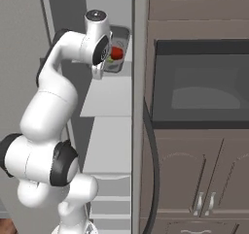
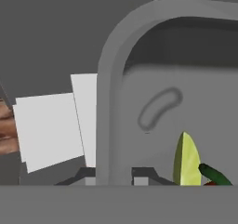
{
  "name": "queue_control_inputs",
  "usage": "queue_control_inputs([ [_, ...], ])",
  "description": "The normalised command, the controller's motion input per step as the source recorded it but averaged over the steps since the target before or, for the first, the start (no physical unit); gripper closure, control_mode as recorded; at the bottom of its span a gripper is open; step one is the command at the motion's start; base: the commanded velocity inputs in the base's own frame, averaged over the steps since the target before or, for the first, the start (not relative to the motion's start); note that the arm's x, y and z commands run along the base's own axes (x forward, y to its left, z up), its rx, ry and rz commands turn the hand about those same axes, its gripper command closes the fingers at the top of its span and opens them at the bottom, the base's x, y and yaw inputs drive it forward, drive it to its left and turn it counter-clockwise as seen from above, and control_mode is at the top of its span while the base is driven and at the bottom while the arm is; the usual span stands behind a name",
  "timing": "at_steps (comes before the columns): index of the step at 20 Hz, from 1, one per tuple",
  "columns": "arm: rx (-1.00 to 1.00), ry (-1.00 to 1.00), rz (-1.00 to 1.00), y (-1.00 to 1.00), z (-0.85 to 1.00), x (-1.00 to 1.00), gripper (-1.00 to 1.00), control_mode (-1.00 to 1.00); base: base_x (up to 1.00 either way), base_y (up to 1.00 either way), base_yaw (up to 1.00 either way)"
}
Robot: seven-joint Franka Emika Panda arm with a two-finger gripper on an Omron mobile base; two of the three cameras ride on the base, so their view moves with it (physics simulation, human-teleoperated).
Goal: Take the bell pepper and lemon wedge out of the freezer and place them in the tupperware container on the counter. Then put the tupperware containing the vegetables back in the freezer.
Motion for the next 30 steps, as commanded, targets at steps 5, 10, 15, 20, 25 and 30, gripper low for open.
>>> queue_control_inputs([
  [5,0.00,0.00,0.02,0.00,0.00,0.44,1.00,-1.00,0.00,0.00,0.00],
  [10,0.00,0.00,0.03,0.00,0.00,0.37,1.00,-1.00,0.00,0.00,0.00],
  [15,0.00,0.00,0.03,0.00,0.00,0.33,1.00,-1.00,0.00,0.00,0.00],
  [20,0.00,-0.01,0.05,0.00,0.00,0.37,1.00,-1.00,0.00,0.00,0.00],
  [25,0.00,0.00,0.05,0.00,0.00,0.37,1.00,-1.00,0.00,0.00,0.00],
  [30,0.00,-0.02,0.04,0.00,0.00,0.29,1.00,-1.00,0.00,0.00,0.00],
])
